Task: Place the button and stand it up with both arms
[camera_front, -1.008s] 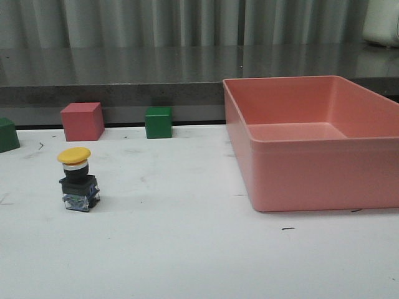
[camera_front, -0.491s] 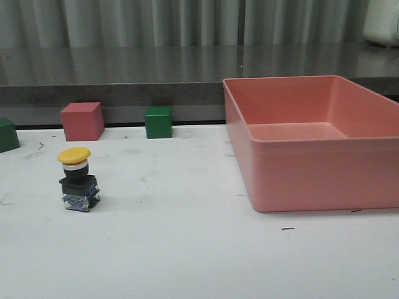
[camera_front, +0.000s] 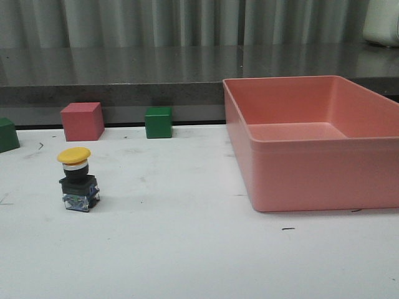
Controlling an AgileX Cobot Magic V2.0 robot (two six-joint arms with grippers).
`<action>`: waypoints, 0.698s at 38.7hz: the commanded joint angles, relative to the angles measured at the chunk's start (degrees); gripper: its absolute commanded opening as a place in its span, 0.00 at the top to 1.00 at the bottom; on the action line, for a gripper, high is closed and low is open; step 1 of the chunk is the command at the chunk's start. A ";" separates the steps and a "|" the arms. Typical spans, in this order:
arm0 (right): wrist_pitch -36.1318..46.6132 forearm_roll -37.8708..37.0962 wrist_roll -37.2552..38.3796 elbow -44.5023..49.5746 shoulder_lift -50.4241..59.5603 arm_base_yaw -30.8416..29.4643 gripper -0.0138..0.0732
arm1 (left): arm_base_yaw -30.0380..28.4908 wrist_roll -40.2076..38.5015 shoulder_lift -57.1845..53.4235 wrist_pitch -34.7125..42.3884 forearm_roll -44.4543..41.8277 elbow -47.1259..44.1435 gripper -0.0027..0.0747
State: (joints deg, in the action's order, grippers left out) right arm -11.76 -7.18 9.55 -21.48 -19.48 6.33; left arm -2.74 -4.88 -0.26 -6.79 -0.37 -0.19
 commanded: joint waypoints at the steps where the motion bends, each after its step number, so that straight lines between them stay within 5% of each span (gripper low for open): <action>1: 4.78 -0.77 -0.33 -1.67 -0.42 -0.13 0.91 | 0.02 -0.15 -1.37 5.07 0.37 -0.39 0.99; 17: 5.26 1.03 -3.85 -0.56 -0.29 -0.13 0.91 | 0.02 -0.15 -1.37 5.07 0.37 -0.39 0.99; 27: 13.51 7.72 -9.88 13.40 6.32 -1.24 0.91 | 0.02 -0.15 -1.37 5.07 0.37 -0.39 0.99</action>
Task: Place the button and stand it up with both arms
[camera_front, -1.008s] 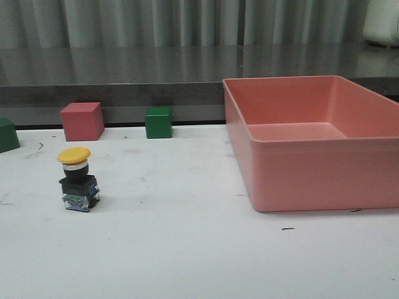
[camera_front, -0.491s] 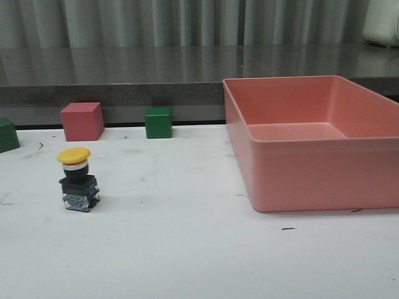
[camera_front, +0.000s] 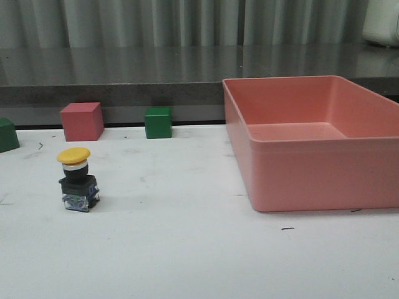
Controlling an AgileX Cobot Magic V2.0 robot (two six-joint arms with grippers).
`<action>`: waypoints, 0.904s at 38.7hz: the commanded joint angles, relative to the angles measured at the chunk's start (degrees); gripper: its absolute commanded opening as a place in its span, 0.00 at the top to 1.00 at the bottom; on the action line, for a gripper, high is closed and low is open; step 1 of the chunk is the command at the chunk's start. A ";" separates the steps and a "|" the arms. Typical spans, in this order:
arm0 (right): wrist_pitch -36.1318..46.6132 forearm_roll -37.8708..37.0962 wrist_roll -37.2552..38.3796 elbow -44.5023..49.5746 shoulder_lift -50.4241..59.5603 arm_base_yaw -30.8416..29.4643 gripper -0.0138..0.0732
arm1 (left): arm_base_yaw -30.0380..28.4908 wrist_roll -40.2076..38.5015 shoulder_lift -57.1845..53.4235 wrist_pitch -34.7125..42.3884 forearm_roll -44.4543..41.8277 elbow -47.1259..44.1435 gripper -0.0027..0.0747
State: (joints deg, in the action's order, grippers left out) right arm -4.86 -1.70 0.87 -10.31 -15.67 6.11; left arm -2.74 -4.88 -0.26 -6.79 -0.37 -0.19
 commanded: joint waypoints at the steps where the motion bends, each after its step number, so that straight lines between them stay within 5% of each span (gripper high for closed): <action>1: 6.55 2.85 -1.20 3.35 3.77 -1.37 0.91 | 0.02 -0.15 -1.37 5.07 0.37 -0.39 0.99; 9: 4.86 4.38 -1.20 11.74 10.03 -3.11 0.91 | 0.02 -0.15 -1.37 5.07 0.37 -0.39 0.99; 35: -0.02 4.38 -1.20 11.57 17.20 -3.16 0.91 | 0.02 -0.15 -1.26 4.98 0.37 -0.39 0.99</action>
